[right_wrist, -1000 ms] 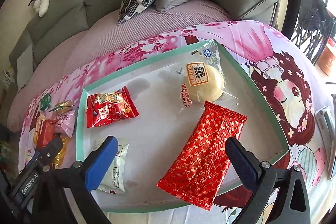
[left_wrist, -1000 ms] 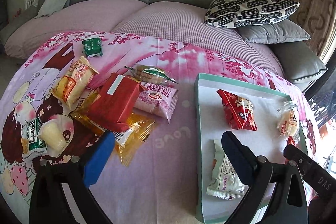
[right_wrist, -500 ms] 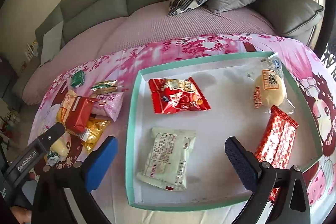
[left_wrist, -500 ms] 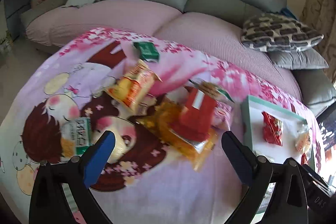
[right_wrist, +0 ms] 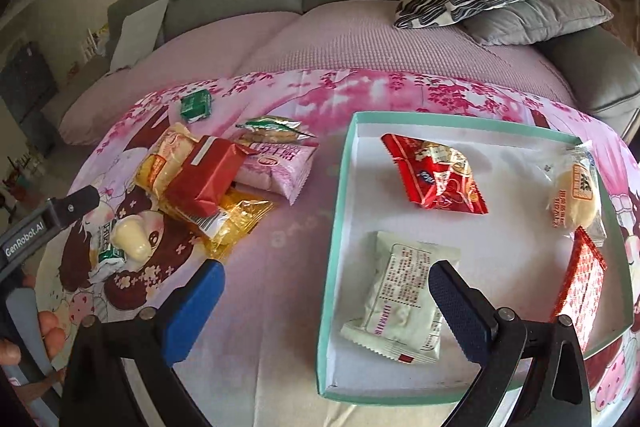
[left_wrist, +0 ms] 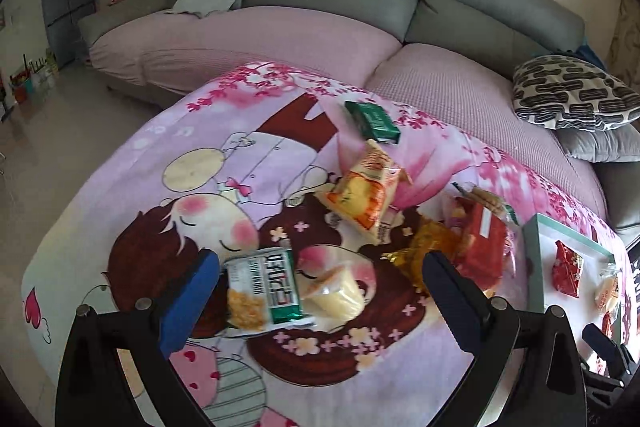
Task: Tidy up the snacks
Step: 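Withdraw both open tools from the tray back toward the snack pile, then grasp the green biscuit pack with the left tool while the right grasps the red square packet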
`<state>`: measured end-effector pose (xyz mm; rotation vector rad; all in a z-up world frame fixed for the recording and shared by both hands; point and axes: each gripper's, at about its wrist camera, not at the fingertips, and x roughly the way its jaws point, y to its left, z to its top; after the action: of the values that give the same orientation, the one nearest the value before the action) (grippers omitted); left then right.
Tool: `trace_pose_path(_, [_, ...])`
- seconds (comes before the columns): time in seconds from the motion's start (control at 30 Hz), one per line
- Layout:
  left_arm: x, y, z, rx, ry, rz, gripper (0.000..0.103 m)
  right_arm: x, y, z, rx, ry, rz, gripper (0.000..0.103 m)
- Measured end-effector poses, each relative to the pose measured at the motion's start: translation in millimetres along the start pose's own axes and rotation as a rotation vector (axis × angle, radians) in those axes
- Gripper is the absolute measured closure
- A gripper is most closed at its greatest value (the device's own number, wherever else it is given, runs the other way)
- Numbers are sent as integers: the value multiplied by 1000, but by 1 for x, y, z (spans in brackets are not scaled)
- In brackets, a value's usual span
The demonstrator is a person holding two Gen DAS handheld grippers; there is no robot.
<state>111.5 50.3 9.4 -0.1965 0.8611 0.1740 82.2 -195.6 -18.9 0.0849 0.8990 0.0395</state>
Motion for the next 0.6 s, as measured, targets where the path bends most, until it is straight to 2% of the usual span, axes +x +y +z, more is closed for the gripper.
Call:
trace_pose_path(0.3, [21, 32, 0, -48, 113, -18, 2, 3, 30, -3, -43, -12, 75, 0])
trace_pose_path(0.4, [31, 39, -2, -67, 162, -28, 2, 3, 31, 1, -25, -21, 73, 0])
trace_pose_path(0.6, [42, 51, -3, -107, 206, -34, 2, 11, 38, 15, 1, -23, 55, 0])
